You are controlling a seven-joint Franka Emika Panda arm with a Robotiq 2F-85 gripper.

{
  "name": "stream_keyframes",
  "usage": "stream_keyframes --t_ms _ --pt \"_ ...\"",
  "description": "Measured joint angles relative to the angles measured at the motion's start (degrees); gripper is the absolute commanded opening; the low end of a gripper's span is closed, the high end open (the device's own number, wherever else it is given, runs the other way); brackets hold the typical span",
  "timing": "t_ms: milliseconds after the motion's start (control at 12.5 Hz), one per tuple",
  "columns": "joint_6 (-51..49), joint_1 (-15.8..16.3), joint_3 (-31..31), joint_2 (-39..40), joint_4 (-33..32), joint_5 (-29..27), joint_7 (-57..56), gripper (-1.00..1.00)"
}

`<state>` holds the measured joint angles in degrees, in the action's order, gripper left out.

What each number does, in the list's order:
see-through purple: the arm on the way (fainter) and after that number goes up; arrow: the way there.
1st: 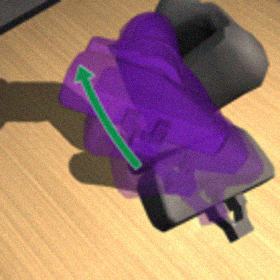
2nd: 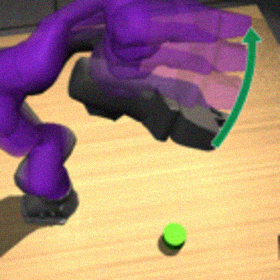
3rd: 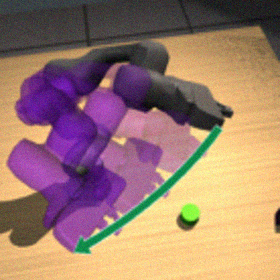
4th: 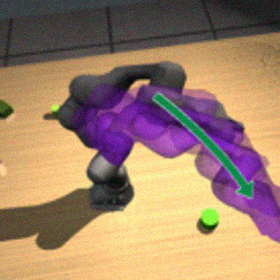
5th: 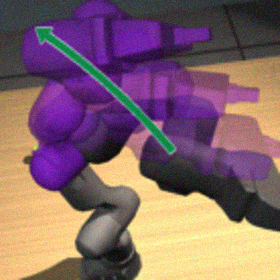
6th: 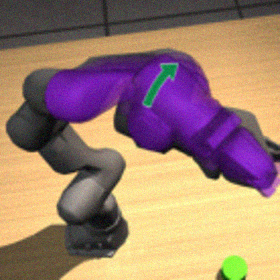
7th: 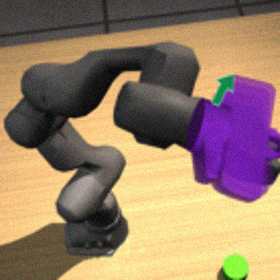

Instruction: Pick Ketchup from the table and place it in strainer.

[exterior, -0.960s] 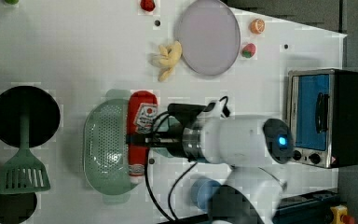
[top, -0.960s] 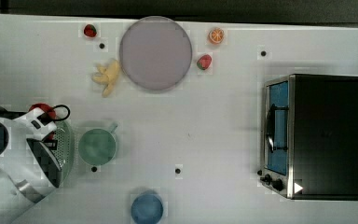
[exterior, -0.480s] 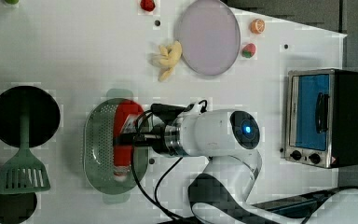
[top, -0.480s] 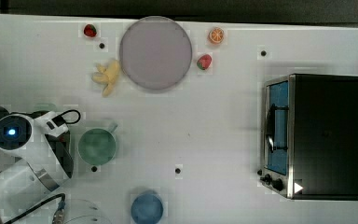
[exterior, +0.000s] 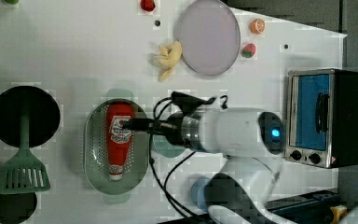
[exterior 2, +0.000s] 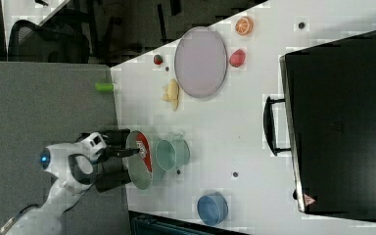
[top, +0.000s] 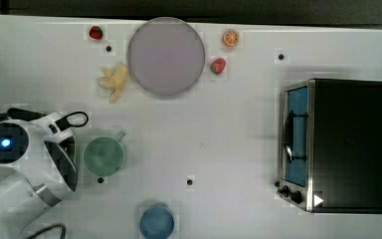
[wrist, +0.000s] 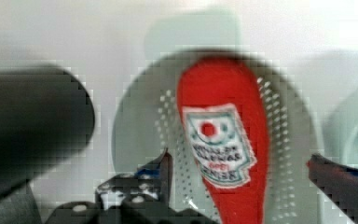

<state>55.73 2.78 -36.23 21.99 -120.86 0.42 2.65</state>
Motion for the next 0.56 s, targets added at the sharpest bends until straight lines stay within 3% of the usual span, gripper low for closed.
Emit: stream_keyframes --t_ms 240,400,560 --pt "-10.3 -2.8 -0.4 -9.6 1.2 0.0 0.9 1.00" --pt "-17.6 -6.2 -0.9 -15.6 4.1 -0.5 1.4 1.00" --pt "-23.2 -8.6 1.6 -20.0 7.9 -0.8 1.4 1.00"
